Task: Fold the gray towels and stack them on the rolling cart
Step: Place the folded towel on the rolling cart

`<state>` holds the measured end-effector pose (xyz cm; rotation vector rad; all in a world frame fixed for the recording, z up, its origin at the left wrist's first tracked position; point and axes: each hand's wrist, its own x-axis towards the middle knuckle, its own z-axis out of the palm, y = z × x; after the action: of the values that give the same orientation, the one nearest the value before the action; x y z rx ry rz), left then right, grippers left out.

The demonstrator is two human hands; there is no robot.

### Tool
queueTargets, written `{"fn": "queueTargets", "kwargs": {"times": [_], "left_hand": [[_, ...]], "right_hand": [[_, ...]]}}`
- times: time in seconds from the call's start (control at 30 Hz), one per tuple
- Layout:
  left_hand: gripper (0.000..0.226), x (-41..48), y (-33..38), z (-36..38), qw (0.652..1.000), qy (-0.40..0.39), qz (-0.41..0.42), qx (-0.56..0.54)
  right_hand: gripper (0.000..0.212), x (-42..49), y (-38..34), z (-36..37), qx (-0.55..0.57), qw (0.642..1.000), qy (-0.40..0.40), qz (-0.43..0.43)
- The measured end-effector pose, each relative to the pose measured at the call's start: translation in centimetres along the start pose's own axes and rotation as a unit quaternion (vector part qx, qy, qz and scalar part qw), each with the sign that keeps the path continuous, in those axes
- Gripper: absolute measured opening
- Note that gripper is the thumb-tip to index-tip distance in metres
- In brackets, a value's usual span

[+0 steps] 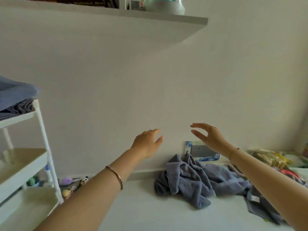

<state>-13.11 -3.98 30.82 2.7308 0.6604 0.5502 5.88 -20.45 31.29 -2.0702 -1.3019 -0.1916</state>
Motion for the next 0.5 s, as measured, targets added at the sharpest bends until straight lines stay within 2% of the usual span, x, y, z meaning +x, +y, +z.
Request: {"fn": "queueTargets", "kwargs": {"times": [0.13, 0.23, 0.5], "left_hand": [[0.047, 2.9, 2.5, 7.3, 0.999, -0.050, 0.002, -0.008], [0.048, 5.0, 3.1, 12.3, 0.996, -0.083, -0.021, -0.022], [0.056, 9.0, 0.8, 22.5, 0.976, -0.120, -0.143, -0.108]], "right_hand": [[0.034, -1.4, 6.5, 1.1, 0.033, 0.996, -0.040, 0.068], [0.035, -1.7, 10.9, 3.1, 0.038, 0.993, -0.076, 0.085], [0.033, -0.2, 19.8, 9.8, 0.055, 0.977, -0.159, 0.129]]}}
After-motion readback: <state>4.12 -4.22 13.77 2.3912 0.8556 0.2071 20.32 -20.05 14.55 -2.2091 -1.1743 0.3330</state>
